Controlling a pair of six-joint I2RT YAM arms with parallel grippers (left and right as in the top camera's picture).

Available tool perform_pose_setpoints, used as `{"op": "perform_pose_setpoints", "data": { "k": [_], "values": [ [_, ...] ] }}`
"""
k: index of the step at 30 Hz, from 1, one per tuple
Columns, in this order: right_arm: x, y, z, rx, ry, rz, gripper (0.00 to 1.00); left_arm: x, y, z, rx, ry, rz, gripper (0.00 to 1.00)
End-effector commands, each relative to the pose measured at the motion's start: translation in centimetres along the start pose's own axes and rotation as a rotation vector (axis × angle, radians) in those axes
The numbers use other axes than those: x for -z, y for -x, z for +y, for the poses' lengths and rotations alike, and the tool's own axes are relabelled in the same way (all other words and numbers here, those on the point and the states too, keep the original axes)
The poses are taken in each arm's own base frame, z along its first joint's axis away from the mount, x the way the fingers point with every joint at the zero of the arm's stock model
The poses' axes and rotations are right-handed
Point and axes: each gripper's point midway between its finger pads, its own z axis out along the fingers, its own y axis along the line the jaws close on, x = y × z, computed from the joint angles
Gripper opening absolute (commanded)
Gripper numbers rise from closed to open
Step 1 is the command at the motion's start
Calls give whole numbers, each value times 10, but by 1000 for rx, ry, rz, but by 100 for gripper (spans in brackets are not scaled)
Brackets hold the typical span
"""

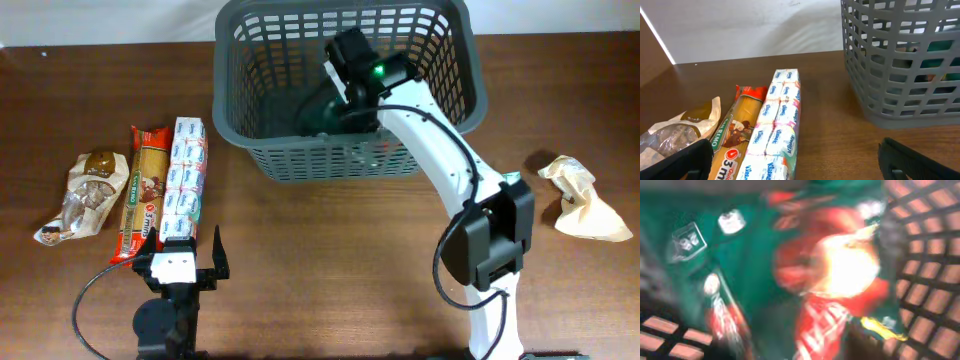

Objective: Pack container
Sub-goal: 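Carry the Nescafe bag into the basket and release it, then move the right gripper to the beige paper bag and grasp it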

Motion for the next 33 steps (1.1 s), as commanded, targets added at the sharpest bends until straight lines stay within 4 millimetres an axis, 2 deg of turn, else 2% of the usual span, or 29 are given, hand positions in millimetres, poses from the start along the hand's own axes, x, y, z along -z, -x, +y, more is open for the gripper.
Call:
{"op": "perform_pose_setpoints", "data": {
  "k": [1,4,5,6,7,10,12,13,14,16,18,21,23,26,28,31,33],
  "values": [
    [101,40,-46,-75,-136,-236,82,0,-2,-2,2,-11,-2,99],
    [182,54,-77,-132,-231,-408,88,0,-2,-2,2,-11,-2,99],
    [225,54,-92,-149,-277,-494,88,0,-2,-2,2,-11,-2,99],
    [249,51,-101,-161,-307,-537,88,0,-2,-2,2,-11,-2,99],
    [290,39,-123,-210,-373,-608,88,0,-2,-2,2,-11,-2,99],
    [323,3,-165,-290,-482,-613,88,0,-2,-2,2,-11,-2,99],
    [327,-25,-198,-357,-539,-574,88,0,-2,-2,2,-11,-2,99],
    [323,-48,-224,-411,-577,-526,88,0,-2,-2,2,-12,-2,99],
    [319,-62,-237,-444,-594,-496,88,0,-2,-2,2,-11,-2,99],
    [296,-98,-270,-517,-584,-409,88,0,-2,-2,2,-11,-2,99],
    [256,-137,-303,-603,-538,-321,89,0,-2,-2,2,-11,-2,99],
    [188,-191,-330,-709,-456,-196,92,0,-2,-2,2,-11,-2,99],
    [136,-224,-334,-759,-391,-118,95,0,-2,-2,2,-11,-2,99],
    [73,-265,-326,-778,-333,0,95,0,-2,-2,2,-11,-2,99],
    [42,-285,-317,-759,-308,62,95,0,-2,-2,2,-11,-2,99],
    [9,-309,-305,-716,-291,131,99,0,-2,-2,2,-11,-2,99],
    [-5,-321,-296,-670,-269,165,99,0,-2,-2,2,-11,-2,99]
  ]
}}
